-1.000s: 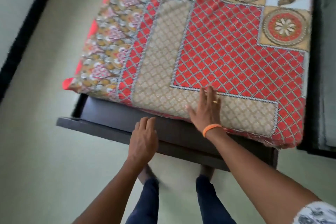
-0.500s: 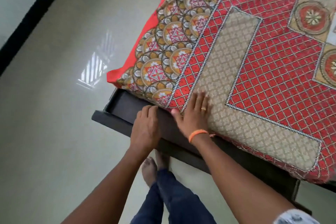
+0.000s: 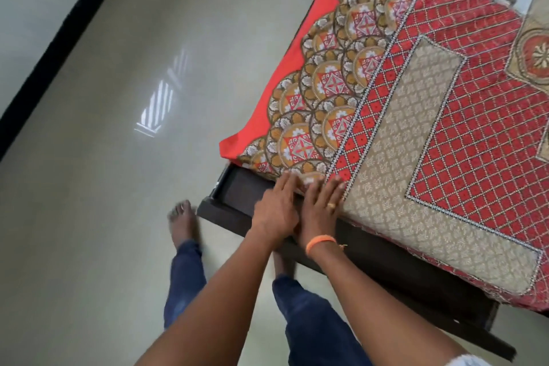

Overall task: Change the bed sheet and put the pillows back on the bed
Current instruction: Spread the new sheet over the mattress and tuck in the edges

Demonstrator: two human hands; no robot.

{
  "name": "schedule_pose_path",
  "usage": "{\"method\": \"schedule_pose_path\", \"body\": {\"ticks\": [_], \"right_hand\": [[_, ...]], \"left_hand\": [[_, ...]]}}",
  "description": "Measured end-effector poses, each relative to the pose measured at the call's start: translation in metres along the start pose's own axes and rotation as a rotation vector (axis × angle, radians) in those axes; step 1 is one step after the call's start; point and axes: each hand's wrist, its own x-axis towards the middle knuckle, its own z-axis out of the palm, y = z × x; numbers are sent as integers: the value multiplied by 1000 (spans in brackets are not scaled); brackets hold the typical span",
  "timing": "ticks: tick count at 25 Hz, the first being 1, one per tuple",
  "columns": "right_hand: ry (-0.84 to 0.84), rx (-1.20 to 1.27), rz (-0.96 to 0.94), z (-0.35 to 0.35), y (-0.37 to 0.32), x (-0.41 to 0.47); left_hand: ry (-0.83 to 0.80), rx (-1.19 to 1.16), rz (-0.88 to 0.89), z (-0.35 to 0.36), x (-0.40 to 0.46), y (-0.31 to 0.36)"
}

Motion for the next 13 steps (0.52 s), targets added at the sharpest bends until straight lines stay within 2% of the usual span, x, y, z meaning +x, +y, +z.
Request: {"method": "schedule_pose_path", "body": {"ticks": [2,3,5,9,13], "right_hand": [[-223,22,8,11,-39,-11],[-266,149,-5,3,-59,-13],[-215,265,-44,-17,-94,-14],[-2,468,114,-85,-160,-4],[39,567,162,-140,-205,20]], "left_hand": [[-188,-112,0,-26,2,-18],[-197,-116,-12,-46,5,-30],[-133,-124,-76,-93,2,-56],[-48,-133,-250,-188,-10,-104],[-95,-53,-216,-247,-1,-99]]}}
